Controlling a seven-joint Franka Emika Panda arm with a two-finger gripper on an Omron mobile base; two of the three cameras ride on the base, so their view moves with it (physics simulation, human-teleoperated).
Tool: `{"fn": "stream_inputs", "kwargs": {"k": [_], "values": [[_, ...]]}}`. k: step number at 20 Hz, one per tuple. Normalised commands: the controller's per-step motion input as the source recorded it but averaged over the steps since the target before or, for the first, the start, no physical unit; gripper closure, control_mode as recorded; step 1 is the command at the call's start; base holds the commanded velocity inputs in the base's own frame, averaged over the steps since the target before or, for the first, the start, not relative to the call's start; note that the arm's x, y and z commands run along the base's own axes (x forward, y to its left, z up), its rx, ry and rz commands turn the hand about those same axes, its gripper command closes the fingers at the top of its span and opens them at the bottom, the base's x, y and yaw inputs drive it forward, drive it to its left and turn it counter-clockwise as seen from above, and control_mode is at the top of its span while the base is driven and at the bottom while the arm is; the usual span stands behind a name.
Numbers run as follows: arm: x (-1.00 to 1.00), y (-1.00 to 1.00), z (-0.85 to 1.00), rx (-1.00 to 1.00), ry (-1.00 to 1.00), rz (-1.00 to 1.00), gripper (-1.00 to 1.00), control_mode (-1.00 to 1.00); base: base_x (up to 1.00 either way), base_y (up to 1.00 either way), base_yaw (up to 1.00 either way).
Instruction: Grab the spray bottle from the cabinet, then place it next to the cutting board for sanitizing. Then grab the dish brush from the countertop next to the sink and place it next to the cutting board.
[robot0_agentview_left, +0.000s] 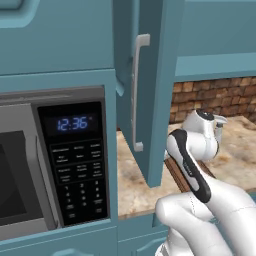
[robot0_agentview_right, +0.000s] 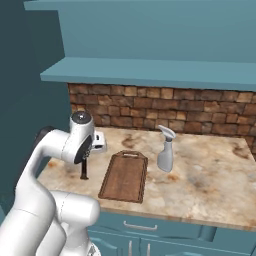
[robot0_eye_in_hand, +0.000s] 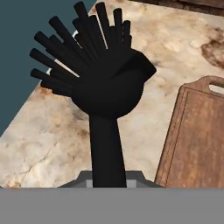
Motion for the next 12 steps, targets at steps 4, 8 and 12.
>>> {"fn": "stream_inputs", "kwargs": {"k": [4,8,12], "values": [[0.42,0.17,-0.74,0.07,0.01,-0.03,1.0,-1.0,0.0,0.0,0.0],[0.6,0.0,-0.48,0.02,0.01,0.0,1.0,-1.0,0.0,0.0,0.0],[0.56,0.0,-0.39,0.0,0.02,0.0,1.0,-1.0,0.0,0.0,0.0]]}}
